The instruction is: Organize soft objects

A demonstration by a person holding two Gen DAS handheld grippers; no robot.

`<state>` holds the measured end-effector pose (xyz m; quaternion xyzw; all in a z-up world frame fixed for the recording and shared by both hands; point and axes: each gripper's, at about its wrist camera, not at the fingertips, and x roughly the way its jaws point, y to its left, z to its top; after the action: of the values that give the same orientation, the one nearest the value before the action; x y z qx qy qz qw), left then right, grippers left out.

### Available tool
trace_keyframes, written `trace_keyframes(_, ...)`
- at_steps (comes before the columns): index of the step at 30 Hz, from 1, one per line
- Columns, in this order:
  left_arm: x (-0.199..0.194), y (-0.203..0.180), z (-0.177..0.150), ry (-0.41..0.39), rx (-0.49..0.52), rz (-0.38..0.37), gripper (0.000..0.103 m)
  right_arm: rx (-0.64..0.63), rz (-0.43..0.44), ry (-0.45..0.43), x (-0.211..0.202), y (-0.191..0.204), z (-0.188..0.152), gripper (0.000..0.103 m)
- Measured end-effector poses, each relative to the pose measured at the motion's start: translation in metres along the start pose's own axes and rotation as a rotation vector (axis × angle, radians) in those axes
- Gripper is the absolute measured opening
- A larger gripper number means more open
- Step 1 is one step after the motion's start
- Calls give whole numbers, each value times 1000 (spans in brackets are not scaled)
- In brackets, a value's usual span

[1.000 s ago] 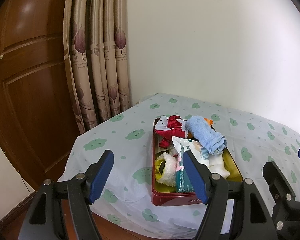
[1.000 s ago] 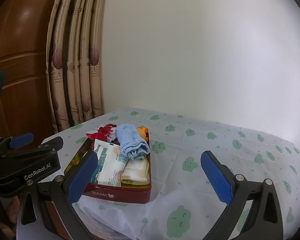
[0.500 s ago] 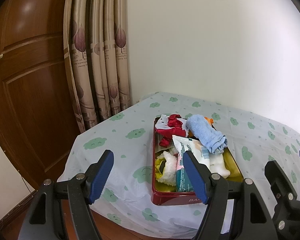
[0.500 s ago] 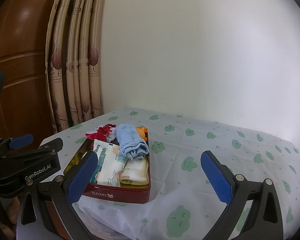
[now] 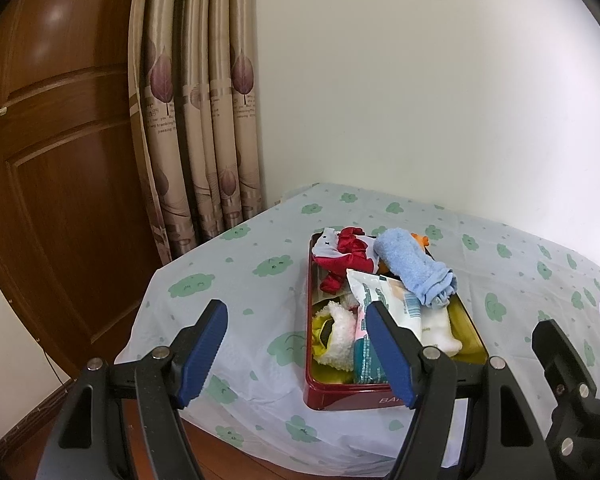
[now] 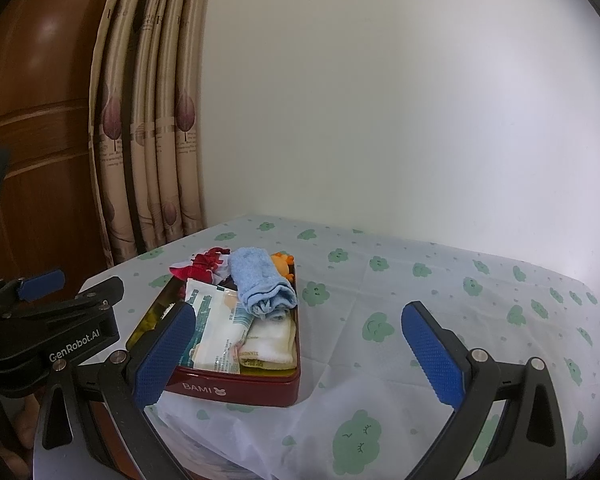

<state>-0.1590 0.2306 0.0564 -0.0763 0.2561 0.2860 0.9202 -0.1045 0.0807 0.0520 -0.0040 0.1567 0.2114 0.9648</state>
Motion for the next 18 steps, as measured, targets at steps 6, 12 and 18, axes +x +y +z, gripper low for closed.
trace_keyframes(6,0,0,-1,4,0,3,74,0,-2,0,0,0,0,102)
trace_keyframes(12,0,0,-2,3,-1,5,74,0,-2,1,0,0,0,102)
trace_keyframes(18,0,0,-2,5,-2,5,73,0,-3,1,1,1,0,102)
